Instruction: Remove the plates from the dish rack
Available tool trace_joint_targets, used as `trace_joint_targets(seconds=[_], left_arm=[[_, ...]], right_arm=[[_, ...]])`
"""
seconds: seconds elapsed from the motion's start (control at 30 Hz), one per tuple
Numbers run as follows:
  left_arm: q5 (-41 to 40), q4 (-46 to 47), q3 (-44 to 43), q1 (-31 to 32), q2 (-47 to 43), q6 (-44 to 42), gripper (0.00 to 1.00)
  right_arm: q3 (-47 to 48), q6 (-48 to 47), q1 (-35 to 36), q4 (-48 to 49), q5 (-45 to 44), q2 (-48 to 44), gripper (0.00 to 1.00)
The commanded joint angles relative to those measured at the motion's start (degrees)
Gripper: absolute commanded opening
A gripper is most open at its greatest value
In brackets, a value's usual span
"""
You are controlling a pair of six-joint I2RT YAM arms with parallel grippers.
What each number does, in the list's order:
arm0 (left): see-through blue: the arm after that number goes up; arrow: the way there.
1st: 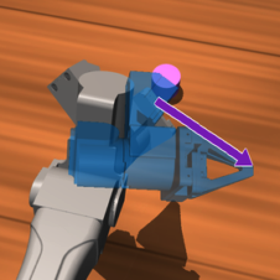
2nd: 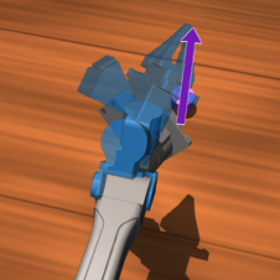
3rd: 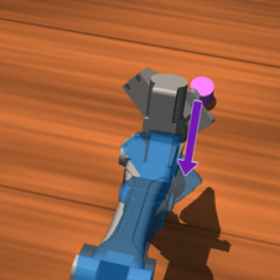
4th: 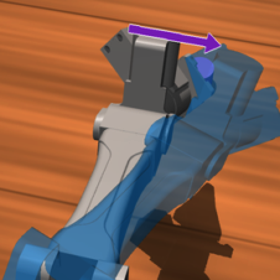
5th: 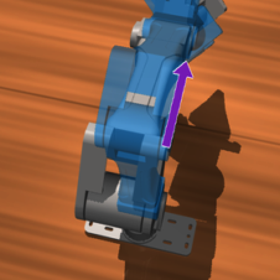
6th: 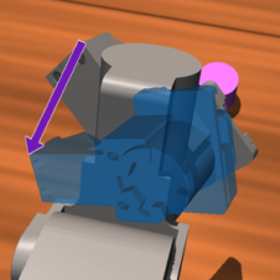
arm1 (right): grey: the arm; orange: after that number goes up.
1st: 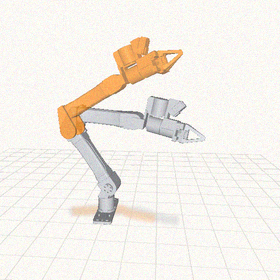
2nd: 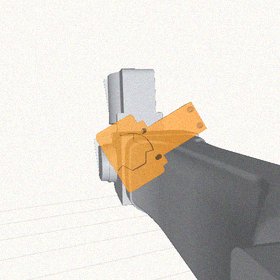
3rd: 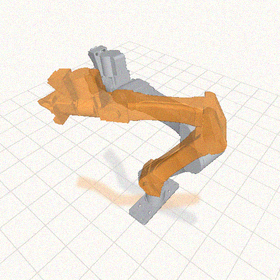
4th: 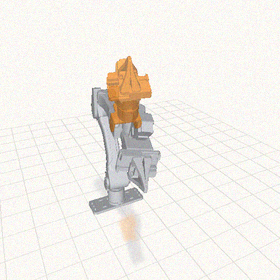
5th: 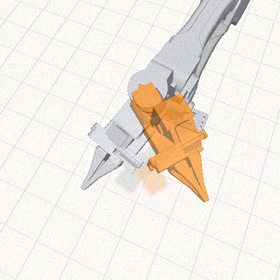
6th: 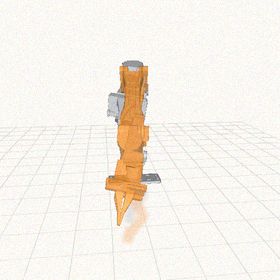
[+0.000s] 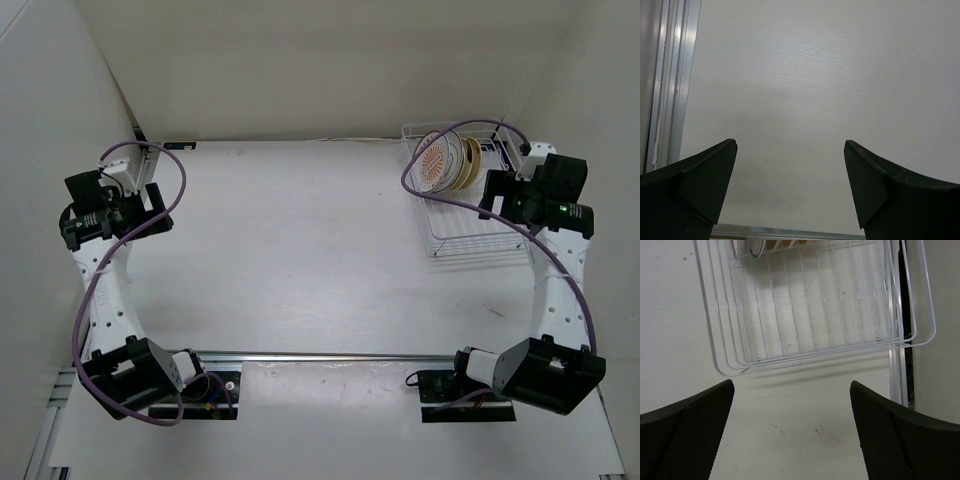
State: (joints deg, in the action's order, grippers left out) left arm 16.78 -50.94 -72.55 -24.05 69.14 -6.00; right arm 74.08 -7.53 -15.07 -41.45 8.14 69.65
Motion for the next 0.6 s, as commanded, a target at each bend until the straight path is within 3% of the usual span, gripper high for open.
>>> trace_joint_targets(seconds=[0.0, 0.13, 0.33, 0.5, 0.57], left_arm=[[-0.87, 0.93, -0.57, -0.03, -0.59, -0.24, 1.0], [-1.92, 1.45, -2.67, -0.03, 1.25, -0.24, 1.0], [-1.4, 1.98, -5.48, -0.03, 3.8, -0.24, 1.0], [2.2, 2.6, -10.14, -0.03, 8.27, 1.6, 1.0], [5.0, 3.12, -12.42, -0.03, 10.12, 3.08, 1.0]], right_arm=[[3.95, 0.06, 0.22, 2.52, -2.87, 0.05, 1.0], [5.54, -2.58, 0.22, 3.13, -0.67, 1.19, 1.0], [16.16, 3.13, 0.22, 4.36, -8.58, 11.1, 1.0], [24.44, 4.72, 1.88, 3.22, -3.13, 18.06, 1.0], [24.44, 0.16, 4.07, 3.22, -2.34, 19.82, 1.0]])
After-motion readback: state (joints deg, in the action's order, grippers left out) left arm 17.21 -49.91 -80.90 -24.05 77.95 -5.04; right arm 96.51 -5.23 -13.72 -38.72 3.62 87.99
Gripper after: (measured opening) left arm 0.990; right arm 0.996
